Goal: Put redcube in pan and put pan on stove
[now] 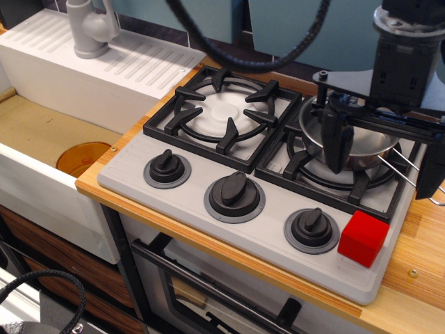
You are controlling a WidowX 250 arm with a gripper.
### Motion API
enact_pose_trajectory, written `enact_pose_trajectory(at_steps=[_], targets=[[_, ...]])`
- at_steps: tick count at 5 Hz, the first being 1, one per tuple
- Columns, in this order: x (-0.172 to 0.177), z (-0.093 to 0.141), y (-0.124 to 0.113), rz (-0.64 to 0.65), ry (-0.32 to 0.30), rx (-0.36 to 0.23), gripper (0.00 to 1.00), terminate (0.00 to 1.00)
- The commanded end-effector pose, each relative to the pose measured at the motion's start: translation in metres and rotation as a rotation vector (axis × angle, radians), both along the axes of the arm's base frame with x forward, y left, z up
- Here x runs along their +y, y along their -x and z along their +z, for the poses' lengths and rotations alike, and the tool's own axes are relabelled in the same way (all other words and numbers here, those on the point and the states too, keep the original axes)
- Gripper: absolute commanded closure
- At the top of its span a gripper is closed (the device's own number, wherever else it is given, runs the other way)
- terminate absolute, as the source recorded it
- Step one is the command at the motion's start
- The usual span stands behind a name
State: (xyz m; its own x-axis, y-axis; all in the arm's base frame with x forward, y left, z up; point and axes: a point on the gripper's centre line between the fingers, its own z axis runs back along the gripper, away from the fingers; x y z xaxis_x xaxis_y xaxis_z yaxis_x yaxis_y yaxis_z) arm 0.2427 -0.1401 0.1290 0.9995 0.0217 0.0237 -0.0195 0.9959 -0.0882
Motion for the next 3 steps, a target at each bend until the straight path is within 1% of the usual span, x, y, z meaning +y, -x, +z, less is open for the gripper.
enact_pose_trajectory(at_steps=[1, 3], targets=[[0.0, 0.0, 0.0, 0.0, 0.0, 0.0, 0.0, 0.0], [-0.005, -0.03, -0.012, -0.018, 0.035, -0.067, 0.0, 0.0]])
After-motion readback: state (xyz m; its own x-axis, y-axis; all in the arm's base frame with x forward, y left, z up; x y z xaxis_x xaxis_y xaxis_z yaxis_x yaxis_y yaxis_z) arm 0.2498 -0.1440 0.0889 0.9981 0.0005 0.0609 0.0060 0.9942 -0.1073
